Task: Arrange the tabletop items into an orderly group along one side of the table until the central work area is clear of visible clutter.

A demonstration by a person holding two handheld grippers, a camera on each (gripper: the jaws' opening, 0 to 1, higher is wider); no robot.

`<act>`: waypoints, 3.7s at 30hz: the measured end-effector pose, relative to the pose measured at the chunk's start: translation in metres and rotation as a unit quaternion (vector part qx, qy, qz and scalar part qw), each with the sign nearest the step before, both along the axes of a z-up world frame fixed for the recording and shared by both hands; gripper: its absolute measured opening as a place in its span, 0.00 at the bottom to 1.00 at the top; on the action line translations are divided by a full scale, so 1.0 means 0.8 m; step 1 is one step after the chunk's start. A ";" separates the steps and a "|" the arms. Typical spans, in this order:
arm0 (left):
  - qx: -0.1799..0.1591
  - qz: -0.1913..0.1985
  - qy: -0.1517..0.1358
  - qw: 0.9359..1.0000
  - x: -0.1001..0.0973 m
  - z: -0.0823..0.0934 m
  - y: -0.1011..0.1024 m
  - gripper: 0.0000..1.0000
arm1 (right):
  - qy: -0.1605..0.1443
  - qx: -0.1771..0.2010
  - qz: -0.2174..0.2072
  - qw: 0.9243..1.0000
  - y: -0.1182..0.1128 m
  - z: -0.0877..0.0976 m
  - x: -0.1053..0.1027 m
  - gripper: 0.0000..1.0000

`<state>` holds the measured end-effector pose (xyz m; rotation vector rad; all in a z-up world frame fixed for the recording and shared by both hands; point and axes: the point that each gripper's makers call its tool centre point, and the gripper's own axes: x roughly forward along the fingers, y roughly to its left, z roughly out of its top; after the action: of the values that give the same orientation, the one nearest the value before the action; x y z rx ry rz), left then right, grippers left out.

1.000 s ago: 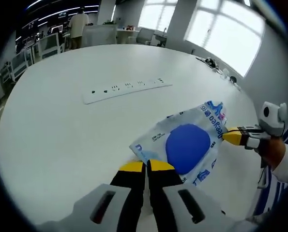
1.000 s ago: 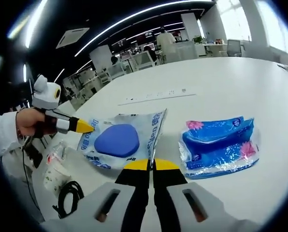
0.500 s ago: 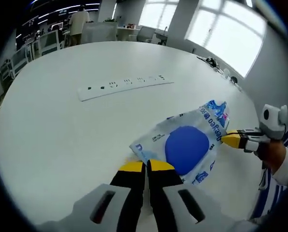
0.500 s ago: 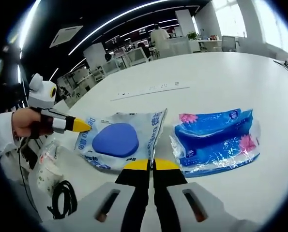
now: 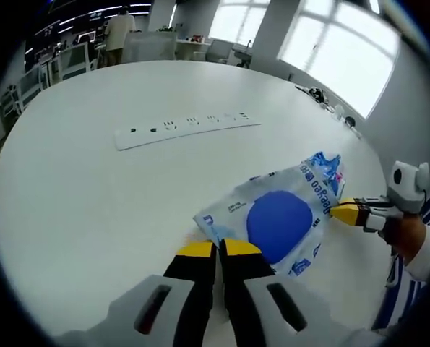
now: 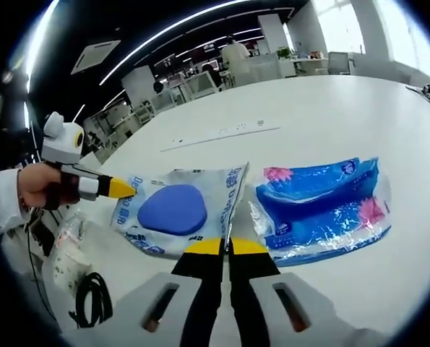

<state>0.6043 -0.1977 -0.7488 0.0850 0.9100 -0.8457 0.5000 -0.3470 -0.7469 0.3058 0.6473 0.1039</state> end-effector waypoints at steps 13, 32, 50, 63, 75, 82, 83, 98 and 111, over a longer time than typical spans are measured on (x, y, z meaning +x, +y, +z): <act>-0.025 0.030 0.018 0.999 0.004 -0.002 0.002 0.02 | -0.003 0.001 -0.007 1.000 0.000 0.003 0.002 0.04; -0.049 0.055 0.040 0.996 0.003 0.001 0.004 0.11 | -0.002 -0.001 -0.014 1.000 -0.002 0.006 -0.003 0.10; -0.051 0.057 0.035 0.996 0.003 0.011 0.010 0.28 | -0.003 -0.003 -0.018 1.000 -0.001 0.012 -0.008 0.14; -0.050 0.053 0.026 0.997 -0.002 0.030 0.021 0.32 | -0.008 -0.005 -0.020 1.000 0.000 0.026 -0.016 0.17; -0.053 0.054 0.010 0.997 -0.007 0.054 0.036 0.36 | -0.017 -0.016 -0.010 1.000 -0.003 0.044 -0.023 0.22; -0.052 0.054 0.002 0.997 -0.017 0.069 0.050 0.39 | -0.023 -0.019 0.000 1.000 -0.001 0.057 -0.027 0.28; -0.053 0.055 0.002 0.997 -0.018 0.071 0.053 0.39 | -0.024 -0.020 0.002 1.000 -0.001 0.059 -0.027 0.28; -0.059 0.060 -0.017 0.996 -0.035 0.102 0.083 0.45 | -0.048 -0.007 0.030 0.998 0.014 0.087 -0.035 0.37; -0.070 0.057 -0.037 0.995 -0.050 0.126 0.108 0.52 | -0.059 0.000 0.059 0.997 0.029 0.102 -0.042 0.48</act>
<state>0.5646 -0.1112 -0.6482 -0.0561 0.7759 -0.7917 0.4667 -0.3235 -0.6653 0.2591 0.5485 0.2340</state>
